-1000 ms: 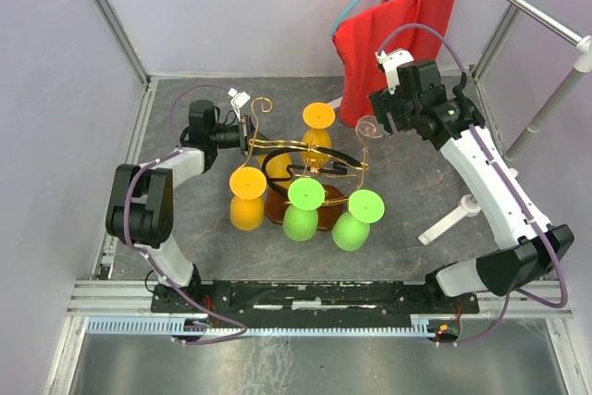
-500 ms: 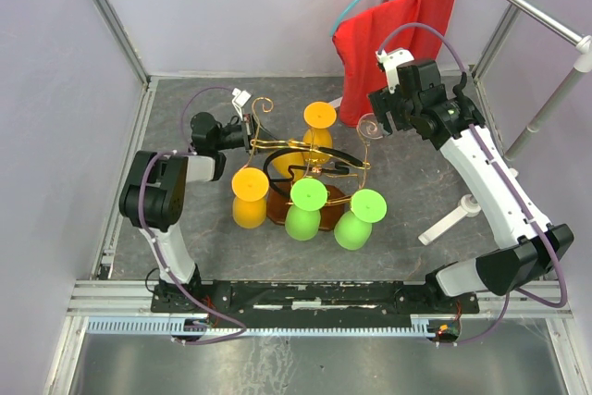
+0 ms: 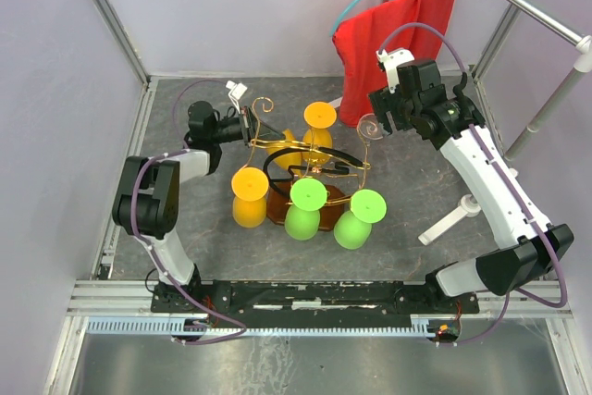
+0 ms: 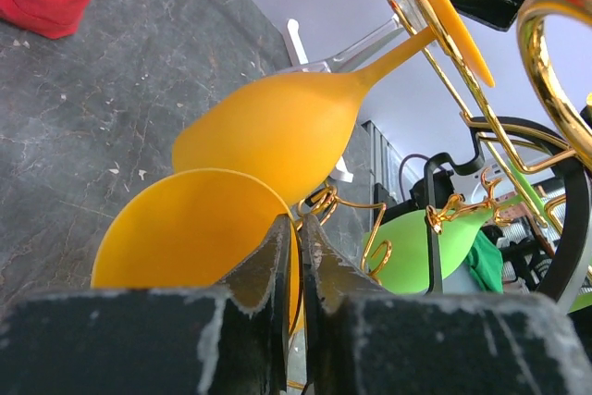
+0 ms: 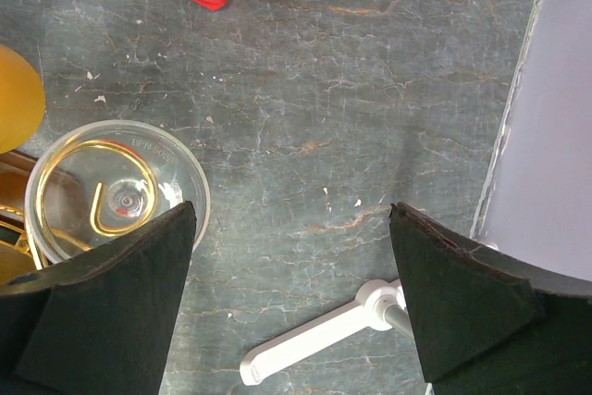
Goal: Place the wine glass upside down on the wine glass rack
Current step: Pick up the wine glass at the center of the board, then hold the wine glass upside down at the center of the board.
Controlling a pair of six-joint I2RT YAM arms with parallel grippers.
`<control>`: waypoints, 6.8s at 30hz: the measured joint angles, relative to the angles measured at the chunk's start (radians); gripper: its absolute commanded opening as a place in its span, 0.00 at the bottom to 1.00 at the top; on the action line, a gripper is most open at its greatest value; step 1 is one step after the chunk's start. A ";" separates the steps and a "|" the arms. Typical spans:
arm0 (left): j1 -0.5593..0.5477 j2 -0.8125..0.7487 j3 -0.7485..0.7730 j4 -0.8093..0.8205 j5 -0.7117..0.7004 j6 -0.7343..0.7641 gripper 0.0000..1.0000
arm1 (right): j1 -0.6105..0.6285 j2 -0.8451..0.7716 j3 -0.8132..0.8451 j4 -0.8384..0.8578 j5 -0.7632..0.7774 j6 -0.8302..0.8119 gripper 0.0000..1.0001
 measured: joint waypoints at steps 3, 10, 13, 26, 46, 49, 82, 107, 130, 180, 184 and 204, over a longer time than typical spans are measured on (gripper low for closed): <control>0.000 -0.004 0.001 -0.005 -0.002 0.012 0.03 | 0.000 0.000 0.000 0.000 0.000 0.000 0.93; 0.009 -0.004 -0.008 0.117 0.000 -0.063 0.03 | 0.000 0.000 0.000 0.000 0.000 0.005 0.93; 0.027 -0.004 -0.014 0.151 0.010 -0.092 0.03 | 0.000 0.000 0.000 0.000 0.000 0.008 0.93; 0.147 -0.014 -0.045 0.275 0.053 -0.202 0.03 | 0.000 0.000 0.000 0.000 0.000 0.015 0.93; 0.268 -0.034 -0.050 0.043 0.024 -0.022 0.03 | 0.000 0.000 0.000 0.000 0.006 0.000 0.93; 0.267 -0.032 -0.050 0.075 0.013 -0.029 0.03 | 0.000 0.000 0.000 0.000 0.008 -0.006 0.93; 0.239 0.000 0.056 -0.018 -0.329 0.107 0.03 | 0.000 0.031 0.071 0.000 0.019 -0.019 0.93; 0.257 -0.163 0.246 0.086 -0.685 0.029 0.03 | 0.000 0.118 0.202 0.316 -0.272 0.168 0.92; 0.039 -0.432 0.206 -0.035 -0.763 0.127 0.03 | 0.040 0.344 0.388 0.695 -0.521 0.387 0.90; -0.047 -0.519 0.125 -0.129 -0.821 0.254 0.62 | 0.098 0.528 0.470 0.674 -0.633 0.448 0.01; -0.051 -0.555 0.118 -0.164 -0.841 0.283 0.83 | 0.100 0.531 0.488 0.674 -0.610 0.399 0.01; -0.053 -0.634 0.299 -0.711 -1.154 0.594 0.99 | 0.105 0.361 0.427 0.567 -0.108 -0.117 0.01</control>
